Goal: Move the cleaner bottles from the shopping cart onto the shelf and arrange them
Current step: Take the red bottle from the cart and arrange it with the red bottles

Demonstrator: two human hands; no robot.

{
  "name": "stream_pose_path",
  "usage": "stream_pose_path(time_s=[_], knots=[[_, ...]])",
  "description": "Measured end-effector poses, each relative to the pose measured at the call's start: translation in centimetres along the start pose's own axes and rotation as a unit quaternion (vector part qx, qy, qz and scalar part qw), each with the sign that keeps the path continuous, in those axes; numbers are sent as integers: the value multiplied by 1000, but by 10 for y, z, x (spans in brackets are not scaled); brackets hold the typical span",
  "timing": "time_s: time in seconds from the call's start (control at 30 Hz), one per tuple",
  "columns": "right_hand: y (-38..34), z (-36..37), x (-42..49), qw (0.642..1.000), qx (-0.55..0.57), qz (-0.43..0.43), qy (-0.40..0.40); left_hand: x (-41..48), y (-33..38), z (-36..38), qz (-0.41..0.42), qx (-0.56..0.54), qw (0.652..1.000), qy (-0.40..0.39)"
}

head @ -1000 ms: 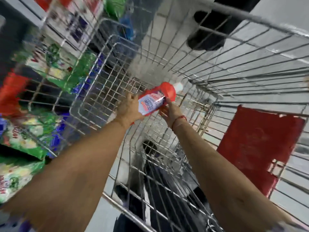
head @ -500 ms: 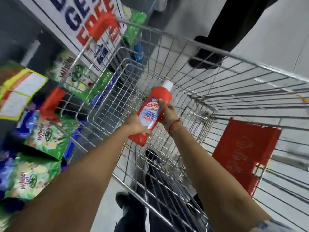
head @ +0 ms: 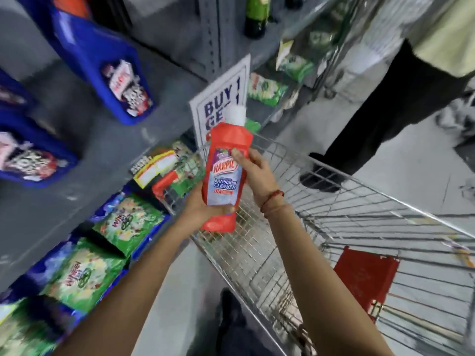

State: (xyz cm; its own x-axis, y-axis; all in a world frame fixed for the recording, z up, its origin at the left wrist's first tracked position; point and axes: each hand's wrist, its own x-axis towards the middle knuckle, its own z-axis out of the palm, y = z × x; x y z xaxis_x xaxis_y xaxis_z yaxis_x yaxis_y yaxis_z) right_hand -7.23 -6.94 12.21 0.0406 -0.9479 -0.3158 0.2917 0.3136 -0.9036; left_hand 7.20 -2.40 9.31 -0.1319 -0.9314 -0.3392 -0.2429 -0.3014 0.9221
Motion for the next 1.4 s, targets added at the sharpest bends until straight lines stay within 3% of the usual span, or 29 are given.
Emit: stream_pose_path(time_s=[0.4, 0.57, 0.87, 1.13, 1.4], knots=[[-32, 189, -96, 971, -64, -94, -212, -150, 7, -134, 46, -21, 970, 237], [-8, 279, -152, 937, -71, -93, -330, -239, -12, -190, 50, -34, 936, 347], [54, 412, -253, 850, -135, -84, -502, -363, -75, -273, 65, -61, 831, 549], [89, 515, -299, 784, -191, -84, -584, -426, -113, -351, 64, -62, 779, 621], [115, 551, -299, 795, -193, -76, -570, -431, -124, -384, 65, -75, 779, 619]])
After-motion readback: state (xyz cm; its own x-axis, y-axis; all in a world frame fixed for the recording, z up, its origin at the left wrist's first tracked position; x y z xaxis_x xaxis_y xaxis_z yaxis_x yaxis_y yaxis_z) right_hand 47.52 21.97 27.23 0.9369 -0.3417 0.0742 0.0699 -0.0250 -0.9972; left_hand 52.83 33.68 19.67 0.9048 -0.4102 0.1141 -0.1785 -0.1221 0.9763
